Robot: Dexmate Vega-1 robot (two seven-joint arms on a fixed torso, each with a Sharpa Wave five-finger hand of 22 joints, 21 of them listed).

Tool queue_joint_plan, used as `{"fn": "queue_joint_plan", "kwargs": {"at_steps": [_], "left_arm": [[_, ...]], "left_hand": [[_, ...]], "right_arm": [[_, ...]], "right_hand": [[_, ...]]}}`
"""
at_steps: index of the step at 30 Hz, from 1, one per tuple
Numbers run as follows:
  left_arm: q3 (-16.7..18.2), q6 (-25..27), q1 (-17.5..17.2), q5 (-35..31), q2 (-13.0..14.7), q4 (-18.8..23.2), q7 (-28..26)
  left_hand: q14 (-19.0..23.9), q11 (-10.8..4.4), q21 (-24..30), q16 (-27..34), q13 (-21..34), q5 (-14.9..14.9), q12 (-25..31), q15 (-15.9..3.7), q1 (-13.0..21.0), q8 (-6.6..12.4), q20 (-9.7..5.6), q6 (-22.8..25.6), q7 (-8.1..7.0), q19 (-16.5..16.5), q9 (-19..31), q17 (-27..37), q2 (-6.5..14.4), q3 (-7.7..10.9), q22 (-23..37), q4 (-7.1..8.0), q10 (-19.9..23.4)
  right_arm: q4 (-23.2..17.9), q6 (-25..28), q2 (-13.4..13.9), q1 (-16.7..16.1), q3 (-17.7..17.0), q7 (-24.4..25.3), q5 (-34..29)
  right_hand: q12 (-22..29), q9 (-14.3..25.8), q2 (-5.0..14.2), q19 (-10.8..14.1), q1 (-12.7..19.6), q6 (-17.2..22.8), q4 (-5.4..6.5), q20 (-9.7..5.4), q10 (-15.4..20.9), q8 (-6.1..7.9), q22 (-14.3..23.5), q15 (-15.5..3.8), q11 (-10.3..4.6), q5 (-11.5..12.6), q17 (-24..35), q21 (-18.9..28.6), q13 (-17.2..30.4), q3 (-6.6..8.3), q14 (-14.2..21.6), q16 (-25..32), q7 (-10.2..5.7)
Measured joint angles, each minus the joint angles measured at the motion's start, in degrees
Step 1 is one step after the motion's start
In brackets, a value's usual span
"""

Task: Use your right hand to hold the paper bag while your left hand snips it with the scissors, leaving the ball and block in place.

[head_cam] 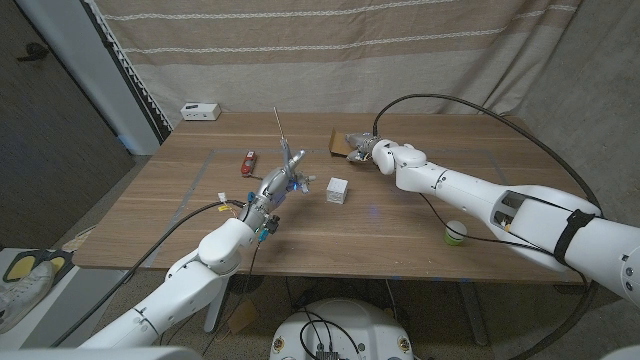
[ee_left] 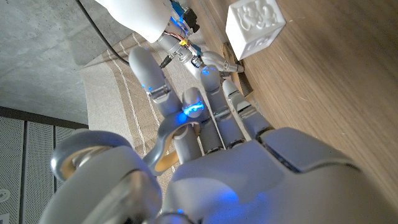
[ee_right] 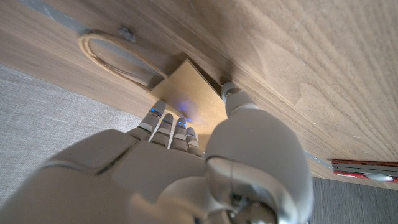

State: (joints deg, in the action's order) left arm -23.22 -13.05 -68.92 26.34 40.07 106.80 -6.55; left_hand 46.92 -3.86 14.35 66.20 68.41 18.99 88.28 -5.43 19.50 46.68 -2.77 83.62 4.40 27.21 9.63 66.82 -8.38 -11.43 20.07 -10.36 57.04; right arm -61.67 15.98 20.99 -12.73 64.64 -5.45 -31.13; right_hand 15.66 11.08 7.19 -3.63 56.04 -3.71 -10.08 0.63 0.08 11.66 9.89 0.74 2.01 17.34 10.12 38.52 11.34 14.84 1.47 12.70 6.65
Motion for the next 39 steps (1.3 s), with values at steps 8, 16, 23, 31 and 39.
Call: {"fn": "queue_joint_plan", "kwargs": {"at_steps": [8, 16, 23, 31, 39], "left_arm": [[-0.2, 0.3, 0.4, 0.1, 0.0, -0.1, 0.3], [-0.3, 0.4, 0.8, 0.1, 0.0, -0.4, 0.4], [-0.4, 0.6, 1.2, 0.2, -0.1, -0.7, 0.5], [-0.6, 0.7, 1.6, 0.5, -0.2, -1.0, 0.8], [-0.8, 0.7, 2.1, 0.7, -0.4, -1.6, 1.1]], "left_hand": [[0.5, 0.11, 0.0, 0.4, 0.0, 0.0, 0.0, -0.31, 0.0, 0.14, 0.0, 0.0, -0.01, 0.0, 0.0, 0.4, 0.0, 0.0, 0.3, 0.0, 0.1], [0.5, 0.41, 0.0, 0.4, 1.3, 0.0, 0.0, -0.31, 0.1, 0.47, 0.0, 0.0, -0.01, 0.0, 0.0, 0.5, 0.1, 0.0, 0.3, 0.0, 0.4], [0.5, 0.4, 0.0, 0.8, 1.3, 0.0, 0.0, -0.3, 0.1, 0.47, 0.0, -0.1, 0.01, 0.0, 0.0, 0.7, 0.1, 0.0, 0.3, 0.0, 0.4], [0.5, 0.4, 0.0, 0.8, 1.6, 0.0, 0.0, -0.3, 0.1, 0.98, 0.0, -0.2, 0.11, 0.0, -0.3, 0.7, 0.1, 0.0, 0.3, 0.0, 0.4], [0.5, 0.4, 0.0, 0.8, 1.6, 0.0, 0.0, -0.3, -0.1, 1.02, 0.0, -0.3, 0.02, 0.0, -0.3, 0.7, -0.1, 0.0, 0.3, 0.0, 0.4]], "right_arm": [[2.1, -1.0, -0.7, 0.3, 0.4, 0.5, 0.0], [4.3, -2.6, -1.4, 0.7, 0.9, 1.1, 0.3], [5.8, -4.0, -1.9, 0.9, 1.0, 2.3, 0.7], [7.4, -4.8, -2.5, 0.9, 0.8, 3.7, 1.2], [8.7, -5.9, -2.8, 0.7, 0.2, 5.4, 2.4]], "right_hand": [[0.0, 0.2, -0.01, 3.1, 2.5, 0.0, 0.23, 0.69, 1.0, 0.13, 0.0, -1.52, -0.06, -0.6, 0.0, 0.0, 0.5, 0.23, 5.4, 1.1, 0.0], [0.9, 0.3, 0.06, 6.3, 5.1, 2.6, 0.59, 0.47, 3.9, 0.89, 0.0, -2.98, -0.27, -1.5, 0.0, 0.0, 0.8, 0.58, 10.8, 1.9, -0.08], [2.0, 0.3, 3.02, 9.1, 9.1, 6.5, 0.92, -1.35, 8.2, 1.99, 0.0, -2.98, -2.61, -2.4, 0.8, 0.0, 1.1, 2.02, 16.3, 4.3, -2.59], [3.6, 0.3, 4.33, 11.7, 13.0, 11.9, 1.99, -2.77, 13.4, 3.08, 0.3, -2.45, -3.62, -4.0, 1.5, 0.3, 1.1, 4.21, 20.3, 7.3, -3.5], [5.9, 0.3, 4.88, 13.9, 14.4, 19.6, 5.09, -2.75, 21.2, 4.41, 0.9, -1.98, -5.07, -6.3, 1.5, 2.6, 1.0, 6.08, 20.8, 12.0, -5.74]]}}
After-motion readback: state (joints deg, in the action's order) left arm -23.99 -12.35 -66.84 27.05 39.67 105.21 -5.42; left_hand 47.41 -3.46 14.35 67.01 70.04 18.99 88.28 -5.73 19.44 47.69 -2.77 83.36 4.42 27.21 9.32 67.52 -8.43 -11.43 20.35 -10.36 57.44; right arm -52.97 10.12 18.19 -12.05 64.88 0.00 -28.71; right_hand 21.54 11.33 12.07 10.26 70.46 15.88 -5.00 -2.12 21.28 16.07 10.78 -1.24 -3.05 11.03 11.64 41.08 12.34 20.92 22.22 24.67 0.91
